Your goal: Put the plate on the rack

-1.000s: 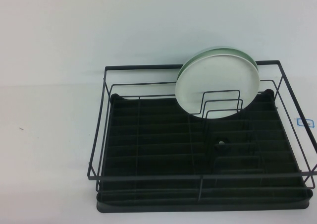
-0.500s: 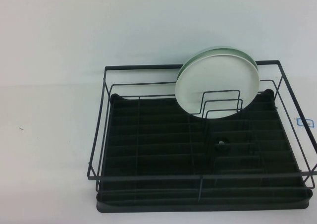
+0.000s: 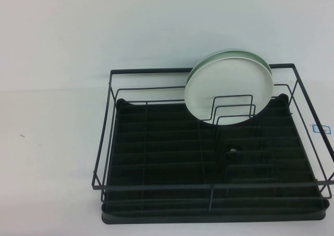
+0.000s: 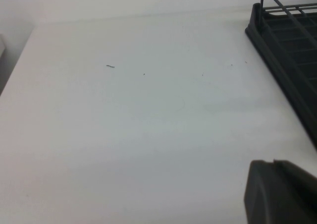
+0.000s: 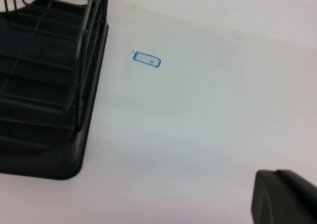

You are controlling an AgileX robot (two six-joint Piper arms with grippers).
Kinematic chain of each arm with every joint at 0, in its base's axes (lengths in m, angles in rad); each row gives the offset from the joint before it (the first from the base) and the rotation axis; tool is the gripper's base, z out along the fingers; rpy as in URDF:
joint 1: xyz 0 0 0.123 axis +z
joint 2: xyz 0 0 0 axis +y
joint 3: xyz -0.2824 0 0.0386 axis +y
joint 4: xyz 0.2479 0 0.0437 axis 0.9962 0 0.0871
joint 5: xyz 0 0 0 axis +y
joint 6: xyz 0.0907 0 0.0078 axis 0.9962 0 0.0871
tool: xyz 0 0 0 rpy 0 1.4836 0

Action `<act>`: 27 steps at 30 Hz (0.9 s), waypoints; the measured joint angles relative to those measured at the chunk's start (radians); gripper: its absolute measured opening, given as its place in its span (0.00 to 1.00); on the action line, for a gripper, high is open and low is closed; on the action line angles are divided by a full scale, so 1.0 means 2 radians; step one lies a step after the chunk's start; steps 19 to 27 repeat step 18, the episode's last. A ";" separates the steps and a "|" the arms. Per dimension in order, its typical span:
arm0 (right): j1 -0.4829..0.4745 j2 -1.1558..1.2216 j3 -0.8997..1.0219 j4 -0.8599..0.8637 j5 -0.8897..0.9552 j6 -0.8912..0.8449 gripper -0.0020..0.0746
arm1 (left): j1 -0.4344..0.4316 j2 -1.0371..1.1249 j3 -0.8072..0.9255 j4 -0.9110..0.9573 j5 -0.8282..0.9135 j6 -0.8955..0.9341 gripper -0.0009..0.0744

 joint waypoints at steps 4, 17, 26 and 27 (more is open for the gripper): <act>0.000 0.000 0.000 0.021 0.000 0.000 0.05 | 0.000 0.000 0.000 0.000 0.000 0.000 0.01; 0.000 0.000 0.000 0.050 -0.001 0.000 0.05 | 0.000 0.000 0.000 0.000 0.000 0.001 0.01; 0.000 0.000 0.000 0.052 -0.001 0.000 0.05 | 0.000 0.000 0.000 0.000 0.000 0.001 0.01; 0.000 0.000 0.000 0.052 -0.001 0.000 0.05 | 0.000 0.000 0.000 0.000 0.000 0.001 0.01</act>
